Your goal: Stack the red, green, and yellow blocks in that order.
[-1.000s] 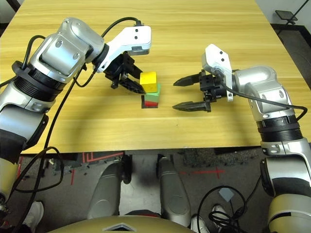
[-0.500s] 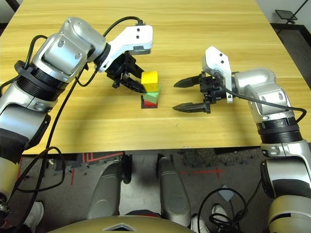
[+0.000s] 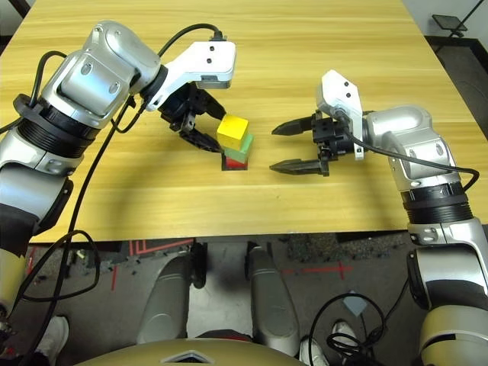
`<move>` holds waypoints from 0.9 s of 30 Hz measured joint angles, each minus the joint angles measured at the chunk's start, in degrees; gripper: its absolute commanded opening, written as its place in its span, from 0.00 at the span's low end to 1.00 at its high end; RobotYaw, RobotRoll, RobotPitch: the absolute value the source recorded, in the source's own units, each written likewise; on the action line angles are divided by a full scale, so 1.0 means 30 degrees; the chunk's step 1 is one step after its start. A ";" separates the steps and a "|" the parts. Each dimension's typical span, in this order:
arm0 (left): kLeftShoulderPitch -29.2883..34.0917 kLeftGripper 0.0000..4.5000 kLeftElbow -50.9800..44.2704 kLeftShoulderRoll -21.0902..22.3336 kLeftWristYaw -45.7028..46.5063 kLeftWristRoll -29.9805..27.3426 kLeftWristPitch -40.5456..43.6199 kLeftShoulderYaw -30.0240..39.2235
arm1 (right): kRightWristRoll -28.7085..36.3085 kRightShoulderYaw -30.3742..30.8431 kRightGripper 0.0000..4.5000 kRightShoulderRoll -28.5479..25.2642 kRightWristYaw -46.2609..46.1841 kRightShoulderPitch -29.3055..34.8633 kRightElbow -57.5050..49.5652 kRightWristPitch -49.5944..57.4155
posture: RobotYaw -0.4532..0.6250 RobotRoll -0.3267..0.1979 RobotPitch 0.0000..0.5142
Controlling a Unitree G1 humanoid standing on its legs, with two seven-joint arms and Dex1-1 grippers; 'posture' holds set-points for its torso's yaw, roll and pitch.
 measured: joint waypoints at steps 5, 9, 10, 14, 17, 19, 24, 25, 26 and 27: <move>-0.0001 0.93 -0.0184 -0.0046 0.0001 -0.0005 0.0148 0.0052 | -0.0001 0.0000 1.00 0.0192 -0.0008 -0.0045 0.0003 -0.0019 | 0.33 0.58 0.51; -0.0001 1.00 -0.0243 -0.0038 0.0099 -0.0093 0.0696 0.0388 | 0.0002 0.0000 1.00 0.0301 -0.0033 -0.0019 0.0000 -0.0019 | 0.34 0.57 0.50; -0.0001 1.00 -0.0450 0.0109 0.0122 -0.0141 0.0980 0.0639 | 0.0002 0.0000 1.00 0.0300 -0.0031 0.0017 -0.0001 -0.0019 | 0.35 0.56 0.50; 0.0400 1.00 -0.2097 0.1732 -0.0179 -0.0657 0.2105 0.1261 | 0.0002 0.0003 1.00 0.0211 0.0157 0.0202 0.0058 -0.0029 | 0.37 0.55 0.49; 0.1558 1.00 -0.3993 0.3215 -0.0167 -0.1458 0.4017 0.2029 | 0.0008 -0.0005 1.00 0.0141 0.0362 0.0155 0.0578 -0.0116 | 0.39 0.53 0.47; 0.2264 1.00 -0.4826 0.3919 0.0635 -0.1930 0.5718 0.3231 | 0.0010 -0.0156 1.00 0.0154 0.0083 0.0123 0.1064 -0.0127 | 0.39 0.52 0.45; 0.4640 1.00 -0.6365 0.4818 0.4768 -0.2354 0.8477 0.7465 | -0.0102 -0.1769 1.00 0.0608 -0.3163 -0.0194 0.2119 -0.0128 | 0.40 0.49 0.45; 0.5641 1.00 -0.6869 0.4452 0.6199 -0.2235 0.8797 0.8900 | -0.0322 -0.2215 1.00 0.0956 -0.4397 -0.0155 0.2205 -0.0134 | 0.39 0.47 0.45; 0.7115 1.00 -0.7468 0.3637 0.7970 -0.1921 0.9062 1.0646 | -0.0572 -0.2855 1.00 0.1609 -0.6108 0.0020 0.2178 -0.0140 | 0.40 0.47 0.46; 0.8977 1.00 -0.8471 0.2260 1.0199 -0.1314 0.9141 1.3092 | -0.0732 -0.3648 1.00 0.2467 -0.8116 0.0469 0.1903 -0.0208 | 0.40 0.46 0.46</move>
